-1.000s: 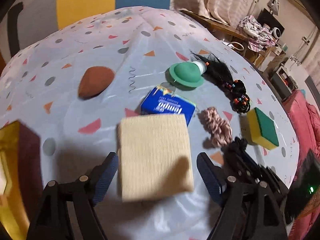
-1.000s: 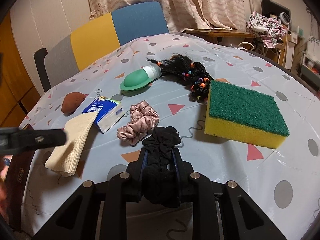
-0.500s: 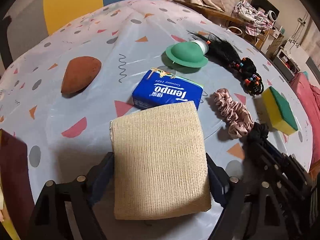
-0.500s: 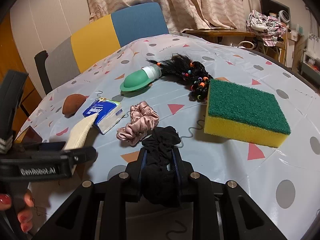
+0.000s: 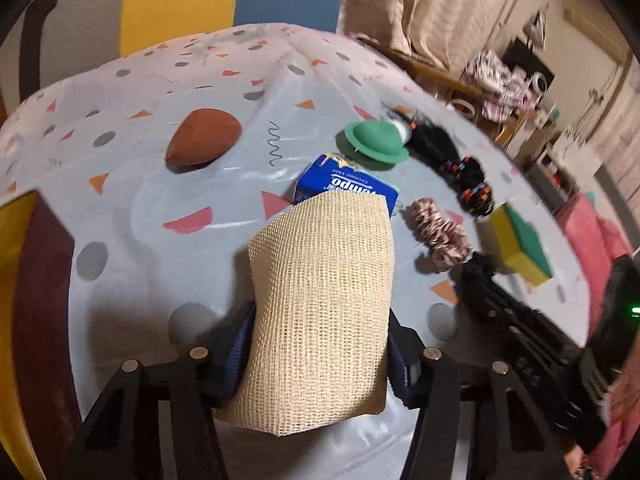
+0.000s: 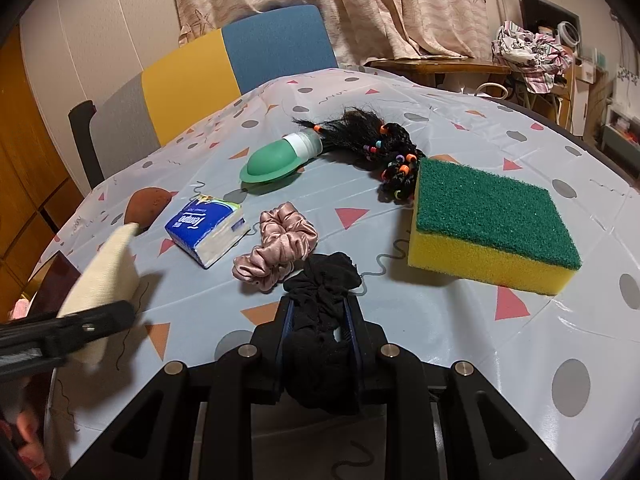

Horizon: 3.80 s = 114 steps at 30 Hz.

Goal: Organize soft objects
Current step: 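Carry the beige cloth with the left tool into the tray beside the sponge and release, then carry the black scrunchie with the right tool into the tray and release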

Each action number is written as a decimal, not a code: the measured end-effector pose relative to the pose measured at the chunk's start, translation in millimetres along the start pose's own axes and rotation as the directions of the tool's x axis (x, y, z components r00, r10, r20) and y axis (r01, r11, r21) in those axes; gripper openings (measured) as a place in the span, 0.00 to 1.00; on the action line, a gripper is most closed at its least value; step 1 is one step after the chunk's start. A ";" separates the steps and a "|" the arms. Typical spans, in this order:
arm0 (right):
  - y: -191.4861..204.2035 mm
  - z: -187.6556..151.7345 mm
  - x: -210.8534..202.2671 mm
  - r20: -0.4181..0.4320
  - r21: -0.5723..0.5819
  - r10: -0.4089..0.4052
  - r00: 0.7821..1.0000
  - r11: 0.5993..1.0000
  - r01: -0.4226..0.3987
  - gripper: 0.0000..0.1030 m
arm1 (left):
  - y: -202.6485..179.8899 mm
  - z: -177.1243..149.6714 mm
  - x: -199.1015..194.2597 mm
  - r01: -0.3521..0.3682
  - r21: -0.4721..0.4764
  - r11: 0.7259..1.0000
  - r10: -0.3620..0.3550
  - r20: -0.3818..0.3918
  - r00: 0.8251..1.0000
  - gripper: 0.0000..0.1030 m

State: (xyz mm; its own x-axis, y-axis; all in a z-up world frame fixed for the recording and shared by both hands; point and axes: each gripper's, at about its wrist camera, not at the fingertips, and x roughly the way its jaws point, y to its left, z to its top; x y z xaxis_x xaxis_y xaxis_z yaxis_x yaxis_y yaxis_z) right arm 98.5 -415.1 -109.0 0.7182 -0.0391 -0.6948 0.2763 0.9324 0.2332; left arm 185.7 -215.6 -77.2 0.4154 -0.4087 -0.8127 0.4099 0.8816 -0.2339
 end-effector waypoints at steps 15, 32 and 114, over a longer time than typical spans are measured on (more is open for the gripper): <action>2.0 -0.2 1.3 -0.003 -0.016 -0.020 1.000 1.000 0.020 0.23 | 21.5 -17.6 -78.3 0.115 -0.080 0.990 -0.105 0.119 0.987 0.57; 6.5 -0.4 2.7 -0.009 -0.040 -0.048 0.999 0.998 0.047 0.23 | 171.2 -8.3 -124.9 0.015 -0.322 0.946 0.031 0.138 0.990 0.58; 295.4 -7.3 -39.1 -0.204 -0.345 0.376 0.904 0.837 -0.425 0.23 | 190.9 -108.7 -179.8 -0.123 -0.389 0.913 0.210 0.191 0.959 0.85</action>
State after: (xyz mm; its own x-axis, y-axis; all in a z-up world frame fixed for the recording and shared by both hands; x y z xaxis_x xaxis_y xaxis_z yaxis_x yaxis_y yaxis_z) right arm 147.3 -135.5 -18.0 0.6227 0.3882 -0.6794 -0.2949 0.9207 0.2558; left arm 101.0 51.8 -33.7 0.6394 -0.2514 -0.7267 0.0070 0.9469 -0.3214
